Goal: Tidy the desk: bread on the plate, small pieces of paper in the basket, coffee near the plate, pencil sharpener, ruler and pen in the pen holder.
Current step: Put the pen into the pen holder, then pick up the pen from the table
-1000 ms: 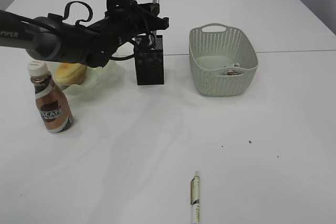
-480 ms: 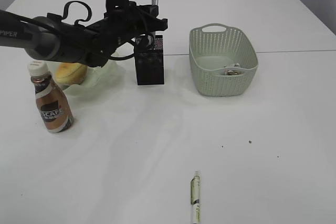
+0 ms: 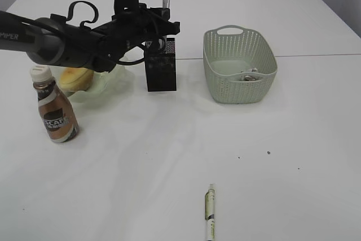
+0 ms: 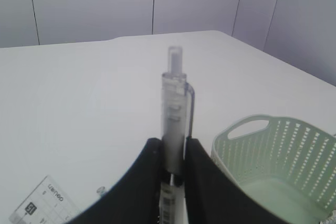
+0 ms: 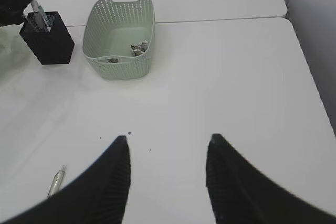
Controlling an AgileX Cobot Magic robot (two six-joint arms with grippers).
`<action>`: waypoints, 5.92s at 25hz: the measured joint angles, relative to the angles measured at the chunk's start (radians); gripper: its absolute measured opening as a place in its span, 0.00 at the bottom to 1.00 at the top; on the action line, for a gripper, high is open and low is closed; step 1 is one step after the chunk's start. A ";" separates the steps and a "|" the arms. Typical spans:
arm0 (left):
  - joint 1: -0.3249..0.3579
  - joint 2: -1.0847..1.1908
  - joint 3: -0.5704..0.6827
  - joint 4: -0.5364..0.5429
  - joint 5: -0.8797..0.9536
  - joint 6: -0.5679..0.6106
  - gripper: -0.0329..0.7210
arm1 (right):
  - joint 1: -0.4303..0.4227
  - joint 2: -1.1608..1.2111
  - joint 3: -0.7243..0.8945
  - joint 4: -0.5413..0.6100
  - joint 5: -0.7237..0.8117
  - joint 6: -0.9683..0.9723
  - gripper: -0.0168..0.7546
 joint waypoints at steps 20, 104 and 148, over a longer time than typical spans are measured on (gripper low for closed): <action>0.000 -0.098 0.000 -0.002 0.187 0.000 0.43 | 0.000 0.000 0.000 -0.022 0.002 0.000 0.48; -0.581 -0.039 -0.006 -0.039 1.533 -0.654 0.43 | 0.000 0.047 0.000 0.260 0.002 -0.029 0.48; -0.559 -0.026 -0.006 -0.101 1.517 -0.642 0.39 | 0.000 0.047 0.000 0.292 0.002 -0.035 0.47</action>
